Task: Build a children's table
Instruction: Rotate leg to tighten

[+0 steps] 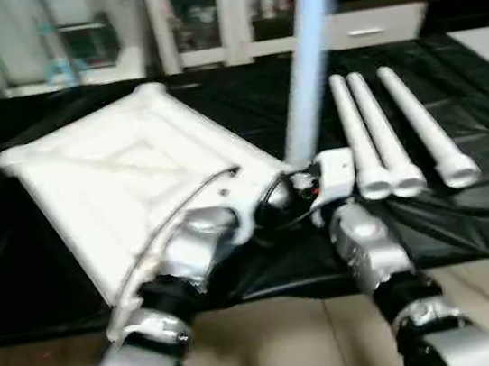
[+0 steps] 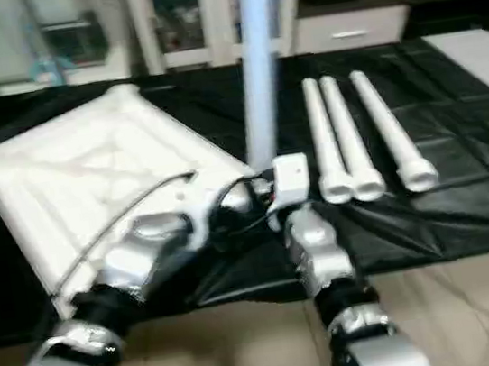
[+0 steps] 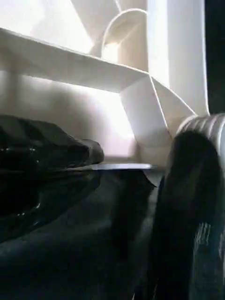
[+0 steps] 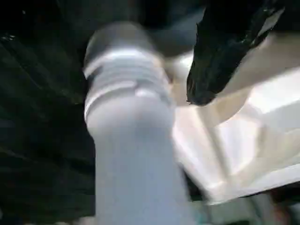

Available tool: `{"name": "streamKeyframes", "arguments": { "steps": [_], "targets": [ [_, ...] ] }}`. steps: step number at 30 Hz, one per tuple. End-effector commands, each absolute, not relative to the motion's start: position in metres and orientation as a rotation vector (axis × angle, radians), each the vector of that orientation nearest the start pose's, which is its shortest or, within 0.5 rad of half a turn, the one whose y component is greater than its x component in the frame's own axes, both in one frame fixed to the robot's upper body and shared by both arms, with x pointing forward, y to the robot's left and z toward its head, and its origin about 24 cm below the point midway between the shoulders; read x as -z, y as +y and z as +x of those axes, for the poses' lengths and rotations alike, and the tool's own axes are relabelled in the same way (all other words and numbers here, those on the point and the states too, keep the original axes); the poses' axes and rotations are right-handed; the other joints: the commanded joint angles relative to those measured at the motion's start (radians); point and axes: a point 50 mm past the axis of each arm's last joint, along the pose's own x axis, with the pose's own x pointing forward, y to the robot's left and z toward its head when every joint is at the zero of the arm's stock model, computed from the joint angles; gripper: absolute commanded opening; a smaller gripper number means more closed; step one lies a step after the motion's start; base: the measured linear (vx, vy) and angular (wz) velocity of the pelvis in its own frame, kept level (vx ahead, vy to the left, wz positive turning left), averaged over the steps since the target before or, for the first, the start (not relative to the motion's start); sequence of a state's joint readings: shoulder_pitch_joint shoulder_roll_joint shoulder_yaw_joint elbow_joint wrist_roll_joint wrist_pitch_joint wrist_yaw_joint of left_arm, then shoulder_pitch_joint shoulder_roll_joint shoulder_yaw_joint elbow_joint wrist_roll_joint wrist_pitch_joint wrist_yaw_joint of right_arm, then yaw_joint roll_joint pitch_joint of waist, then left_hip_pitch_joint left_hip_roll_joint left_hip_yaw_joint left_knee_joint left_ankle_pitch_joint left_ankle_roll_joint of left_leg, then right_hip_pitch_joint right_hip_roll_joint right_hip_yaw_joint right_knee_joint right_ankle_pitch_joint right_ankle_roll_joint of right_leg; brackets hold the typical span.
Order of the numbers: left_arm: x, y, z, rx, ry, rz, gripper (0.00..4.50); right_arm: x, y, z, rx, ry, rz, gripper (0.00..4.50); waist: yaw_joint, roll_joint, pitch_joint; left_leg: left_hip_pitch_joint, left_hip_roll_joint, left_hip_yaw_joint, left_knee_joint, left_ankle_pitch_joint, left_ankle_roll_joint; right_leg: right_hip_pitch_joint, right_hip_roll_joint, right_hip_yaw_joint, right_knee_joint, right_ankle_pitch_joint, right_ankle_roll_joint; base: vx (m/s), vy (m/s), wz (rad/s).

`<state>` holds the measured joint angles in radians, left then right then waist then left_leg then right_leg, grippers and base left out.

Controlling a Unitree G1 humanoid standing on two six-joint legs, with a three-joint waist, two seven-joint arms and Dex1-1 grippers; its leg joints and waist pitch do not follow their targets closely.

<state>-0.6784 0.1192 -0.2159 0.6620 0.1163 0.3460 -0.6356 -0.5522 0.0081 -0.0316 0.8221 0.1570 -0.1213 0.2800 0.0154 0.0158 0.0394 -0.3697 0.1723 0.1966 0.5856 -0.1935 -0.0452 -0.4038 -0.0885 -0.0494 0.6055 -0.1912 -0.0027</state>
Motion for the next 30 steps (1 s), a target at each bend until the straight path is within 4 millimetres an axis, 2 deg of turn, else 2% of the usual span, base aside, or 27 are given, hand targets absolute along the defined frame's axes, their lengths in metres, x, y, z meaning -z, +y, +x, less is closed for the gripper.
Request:
{"name": "streamKeyframes", "arguments": {
  "steps": [1, 2, 3, 5, 7, 8, 10, 12, 15, 18, 22, 26, 29, 30],
  "targets": [
    [-0.032, 0.094, 0.334, 0.900, 0.506, 0.344, 0.00, -0.042, -0.099, 0.341, -0.469, 0.086, 0.104, 3.90, 0.009, -0.020, -0.050, 0.001, 0.054, -0.030, -0.077, -0.251, 0.078, 0.037, -0.062, 0.038, -0.095, -0.325, -0.164, 0.000, 0.000, 0.00],
    [-0.032, 0.096, 0.333, 0.914, 0.513, 0.348, 0.00, -0.043, -0.102, 0.340, -0.481, 0.078, 0.087, 3.90, 0.011, -0.019, -0.051, 0.007, 0.054, -0.028, -0.075, -0.246, 0.078, 0.035, -0.062, 0.039, -0.094, -0.312, -0.173, 0.000, 0.000, 0.00],
    [-0.033, 0.101, 0.331, 0.968, 0.493, 0.376, 0.00, -0.045, -0.111, 0.339, -0.498, 0.057, 0.023, 3.92, 0.013, -0.018, -0.053, 0.011, 0.055, -0.024, -0.071, -0.219, 0.082, 0.033, -0.061, 0.041, -0.089, -0.256, -0.196, 0.000, 0.000, 0.00],
    [-0.034, 0.106, 0.328, 1.030, 0.482, 0.403, 0.00, -0.048, -0.120, 0.338, -0.519, 0.045, -0.007, 3.92, 0.017, -0.017, -0.051, 0.006, 0.056, -0.024, -0.073, -0.204, 0.088, 0.036, -0.059, 0.040, -0.086, -0.231, -0.202, 0.000, 0.000, 0.00],
    [-0.035, 0.113, 0.323, 1.120, 0.468, 0.429, 0.00, -0.051, -0.132, 0.336, -0.547, 0.036, -0.027, 3.92, 0.023, -0.014, -0.053, 0.011, 0.057, -0.021, -0.070, -0.194, 0.088, 0.035, -0.058, 0.041, -0.078, -0.189, -0.216, 0.000, 0.000, 0.00],
    [-0.035, 0.115, 0.320, 1.156, 0.469, 0.429, 0.00, -0.053, -0.136, 0.335, -0.567, 0.034, -0.025, 3.92, 0.022, -0.013, -0.054, 0.007, 0.058, -0.022, -0.071, -0.182, 0.089, 0.038, -0.059, 0.041, -0.073, -0.155, -0.227, 0.000, 0.000, 0.00],
    [-0.035, 0.122, 0.315, 1.216, 0.510, 0.430, 0.00, -0.058, -0.145, 0.330, -0.656, 0.044, -0.031, 3.92, 0.026, -0.011, -0.058, 0.012, 0.060, -0.020, -0.067, -0.136, 0.109, 0.042, -0.055, 0.039, -0.060, -0.048, -0.255, 0.000, 0.000, 0.00],
    [-0.035, 0.126, 0.312, 1.243, 0.525, 0.438, 0.00, -0.060, -0.150, 0.325, -0.726, 0.070, -0.050, 3.92, 0.031, -0.011, -0.059, 0.014, 0.060, -0.019, -0.063, -0.108, 0.124, 0.044, -0.055, 0.038, -0.054, 0.006, -0.273, 0.000, 0.000, 0.00],
    [-0.034, 0.129, 0.309, 1.290, 0.543, 0.435, 0.00, -0.057, -0.153, 0.317, -0.823, 0.122, -0.083, 3.92, 0.037, -0.012, -0.057, 0.013, 0.059, -0.016, -0.062, -0.110, 0.130, 0.045, -0.059, 0.039, -0.057, -0.006, -0.278, 0.000, 0.000, 0.00],
    [-0.035, 0.130, 0.303, 1.366, 0.578, 0.415, 0.00, -0.048, -0.155, 0.308, -0.946, 0.205, -0.116, 3.92, 0.042, -0.013, -0.053, 0.014, 0.061, -0.017, -0.066, -0.158, 0.106, 0.046, -0.063, 0.039, -0.063, -0.079, -0.272, 0.000, 0.000, 0.00],
    [-0.035, 0.129, 0.301, 1.393, 0.581, 0.413, 0.00, -0.045, -0.155, 0.306, -0.981, 0.234, -0.111, 3.92, 0.038, -0.017, -0.052, 0.015, 0.061, -0.019, -0.069, -0.188, 0.077, 0.045, -0.064, 0.041, -0.067, -0.131, -0.260, 0.000, 0.000, 0.00],
    [-0.037, 0.129, 0.302, 1.398, 0.576, 0.425, 0.00, -0.045, -0.152, 0.306, -1.009, 0.252, -0.094, 3.92, 0.039, -0.019, -0.054, 0.016, 0.061, -0.018, -0.067, -0.162, 0.079, 0.045, -0.062, 0.041, -0.064, -0.103, -0.263, 0.000, 0.000, 0.00],
    [-0.037, 0.129, 0.303, 1.396, 0.576, 0.430, 0.00, -0.045, -0.151, 0.305, -1.026, 0.261, -0.093, 3.92, 0.041, -0.021, -0.057, 0.015, 0.059, -0.017, -0.063, -0.128, 0.093, 0.047, -0.062, 0.040, -0.058, -0.056, -0.271, 0.000, 0.000, 0.00],
    [-0.038, 0.130, 0.304, 1.397, 0.576, 0.436, 0.00, -0.044, -0.150, 0.303, -1.051, 0.272, -0.102, 3.75, 0.042, -0.021, -0.057, 0.014, 0.059, -0.017, -0.062, -0.122, 0.098, 0.048, -0.063, 0.040, -0.057, -0.048, -0.274, 0.000, 0.000, 0.00]
  ]
}}
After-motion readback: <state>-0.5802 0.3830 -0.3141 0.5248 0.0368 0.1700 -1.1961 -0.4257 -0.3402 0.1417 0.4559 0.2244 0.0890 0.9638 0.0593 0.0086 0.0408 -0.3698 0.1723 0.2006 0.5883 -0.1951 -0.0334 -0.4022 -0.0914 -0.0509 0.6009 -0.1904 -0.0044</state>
